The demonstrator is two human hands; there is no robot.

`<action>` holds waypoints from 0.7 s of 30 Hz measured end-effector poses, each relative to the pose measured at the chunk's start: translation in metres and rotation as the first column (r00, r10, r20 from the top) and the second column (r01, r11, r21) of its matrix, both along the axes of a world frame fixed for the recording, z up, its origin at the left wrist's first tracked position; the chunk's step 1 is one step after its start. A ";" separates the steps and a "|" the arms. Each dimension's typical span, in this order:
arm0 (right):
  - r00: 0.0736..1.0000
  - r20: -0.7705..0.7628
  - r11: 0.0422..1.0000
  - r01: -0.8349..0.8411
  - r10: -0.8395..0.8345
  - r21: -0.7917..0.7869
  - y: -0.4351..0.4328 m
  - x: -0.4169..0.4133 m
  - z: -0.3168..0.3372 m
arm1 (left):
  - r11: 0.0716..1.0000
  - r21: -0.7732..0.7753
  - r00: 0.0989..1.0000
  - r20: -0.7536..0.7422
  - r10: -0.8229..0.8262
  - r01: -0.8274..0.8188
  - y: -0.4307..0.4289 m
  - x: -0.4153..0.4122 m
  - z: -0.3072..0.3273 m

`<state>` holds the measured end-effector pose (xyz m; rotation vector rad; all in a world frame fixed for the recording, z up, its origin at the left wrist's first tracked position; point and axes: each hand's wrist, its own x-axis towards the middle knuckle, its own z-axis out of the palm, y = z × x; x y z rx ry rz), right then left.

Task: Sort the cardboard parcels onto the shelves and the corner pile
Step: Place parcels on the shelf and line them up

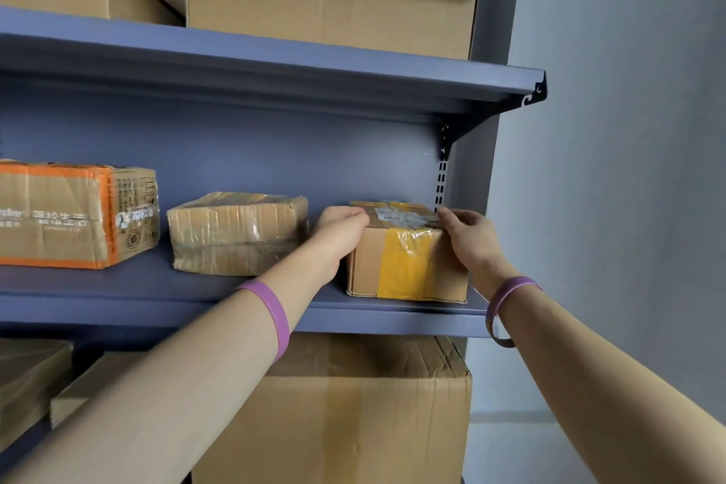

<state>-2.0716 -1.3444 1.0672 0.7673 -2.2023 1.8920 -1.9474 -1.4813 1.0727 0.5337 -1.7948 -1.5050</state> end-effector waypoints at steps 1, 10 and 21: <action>1.000 -0.001 1.000 0.001 -0.001 0.010 0.000 -0.002 0.001 | 1.000 -0.025 1.000 0.008 0.003 -0.003 0.001 -0.001 0.000; 0.925 -0.364 0.992 0.126 -0.107 0.029 -0.015 0.052 0.033 | 0.946 -0.283 0.986 -0.107 0.129 -0.155 -0.014 0.034 0.017; 0.894 -0.431 0.993 -0.096 0.118 0.073 -0.130 0.143 0.035 | 0.899 -0.344 0.962 -0.074 0.263 -0.273 -0.114 0.121 0.019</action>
